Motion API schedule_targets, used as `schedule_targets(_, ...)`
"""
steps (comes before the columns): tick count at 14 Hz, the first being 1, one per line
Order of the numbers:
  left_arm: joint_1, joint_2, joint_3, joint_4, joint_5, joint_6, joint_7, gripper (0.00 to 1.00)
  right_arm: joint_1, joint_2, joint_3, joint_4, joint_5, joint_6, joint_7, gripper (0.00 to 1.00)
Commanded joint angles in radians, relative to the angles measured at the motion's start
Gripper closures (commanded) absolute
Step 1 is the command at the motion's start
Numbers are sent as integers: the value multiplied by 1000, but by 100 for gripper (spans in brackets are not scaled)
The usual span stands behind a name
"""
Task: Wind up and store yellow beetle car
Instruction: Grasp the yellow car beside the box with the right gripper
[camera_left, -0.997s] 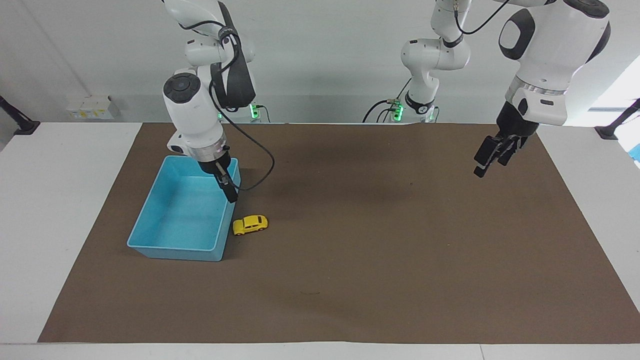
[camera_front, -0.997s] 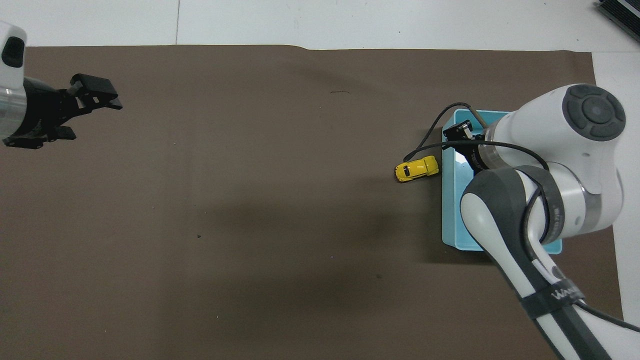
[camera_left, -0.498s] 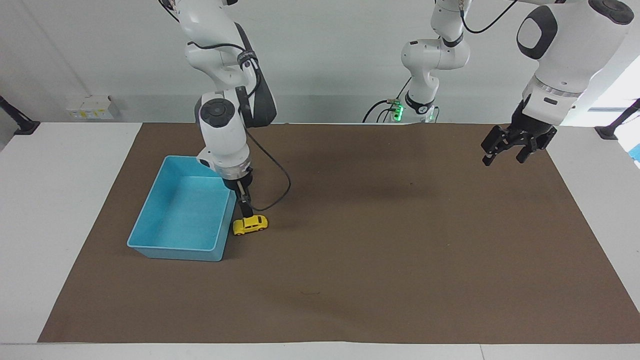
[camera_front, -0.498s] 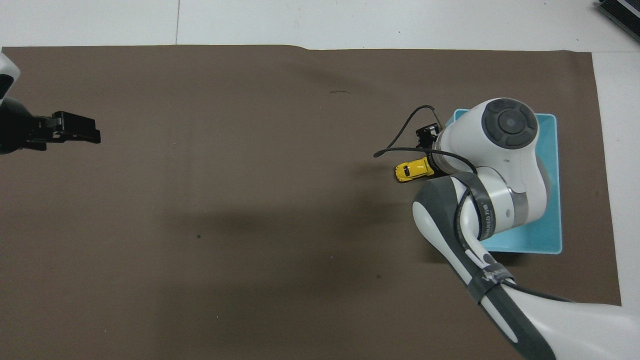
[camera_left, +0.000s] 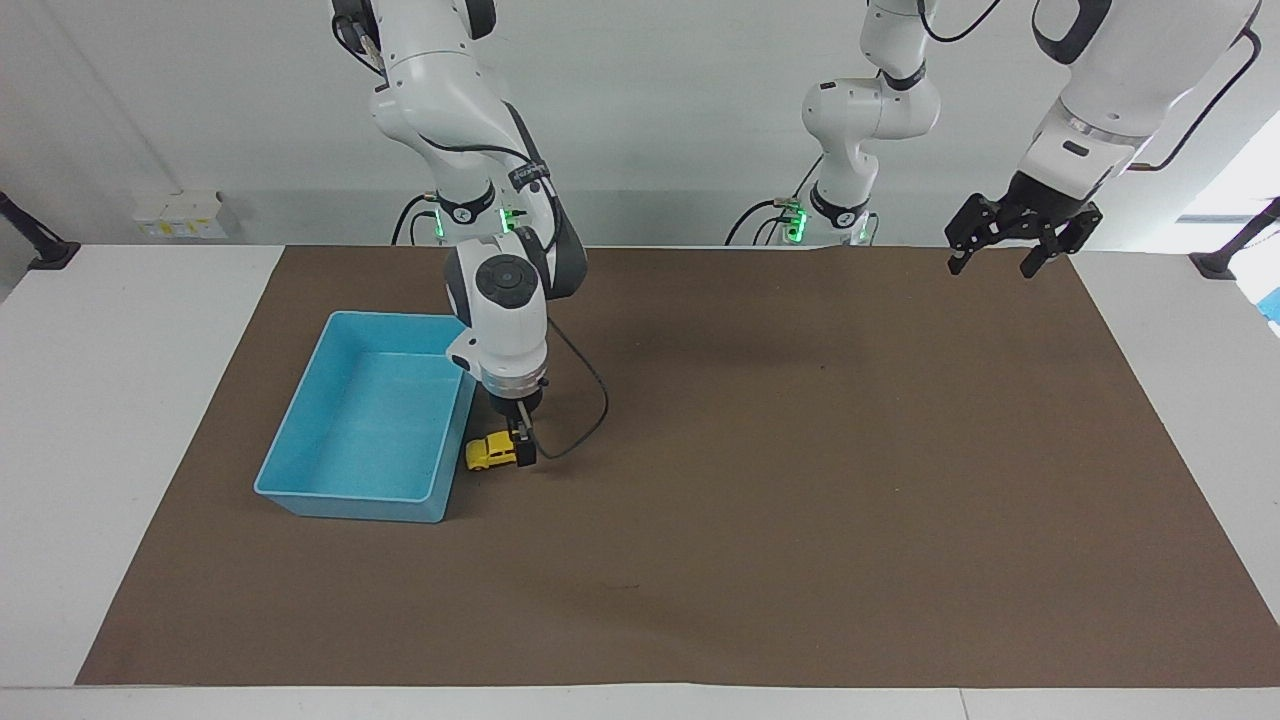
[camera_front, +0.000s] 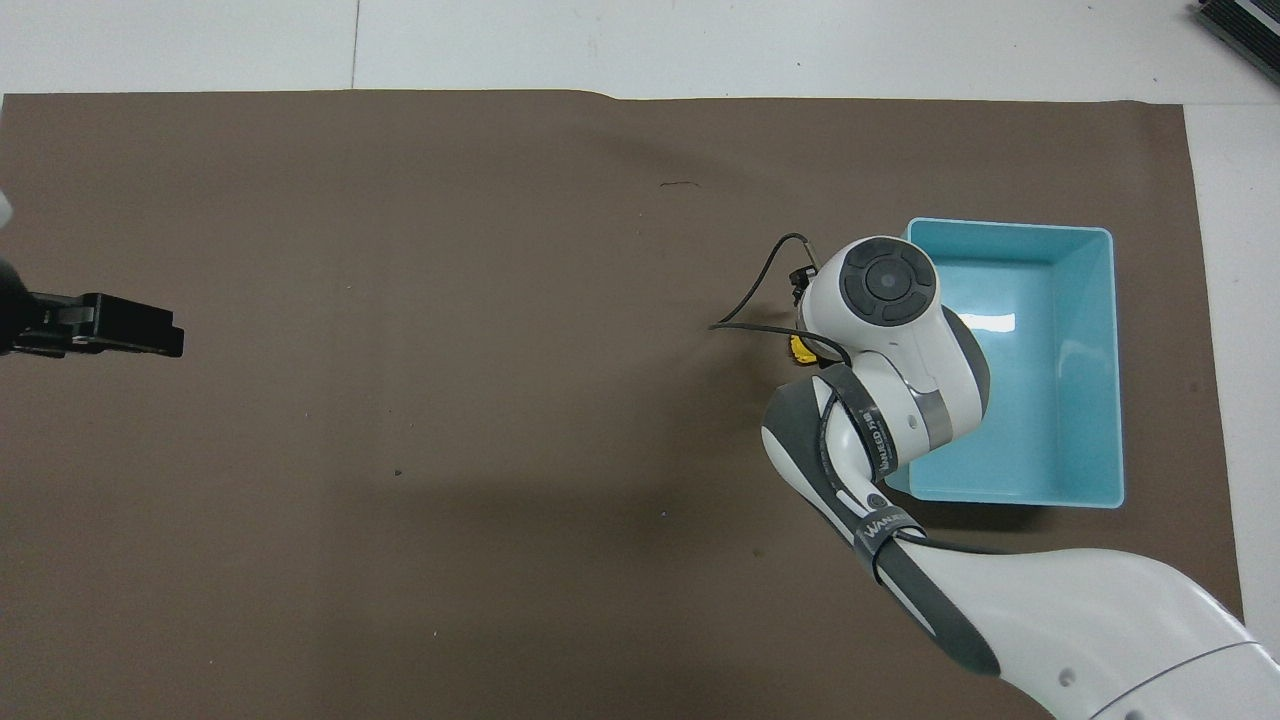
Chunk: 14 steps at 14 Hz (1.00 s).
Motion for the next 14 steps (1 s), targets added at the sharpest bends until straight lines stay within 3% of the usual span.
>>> schedule_targets(1,-1,-37,0,5,14,-67,16,0,-15,-3,0,2,-38,9,30,0)
schedule_targets(8,11,-49,8,5,8,-86,7,0,-50,-5,2,-42,-29,41,43,0)
schedule_targets(9,11,-48,8,6,8,-79,8,0,-53,-6,2,-48,-27,53,42,12)
schedule_targets(11,11,-49,8,2,15,-79,13,0,-41,-8,2,-50,-27,55,37,84)
schedule_targets(12,11,-51,10,0,15,-84,13,0,-36,-8,2,-48,-27,49,34,100)
schedule_targets(14,11,-54,10,-3,15,-93,13,0,-36,-6,3,-36,-29,36,34,100)
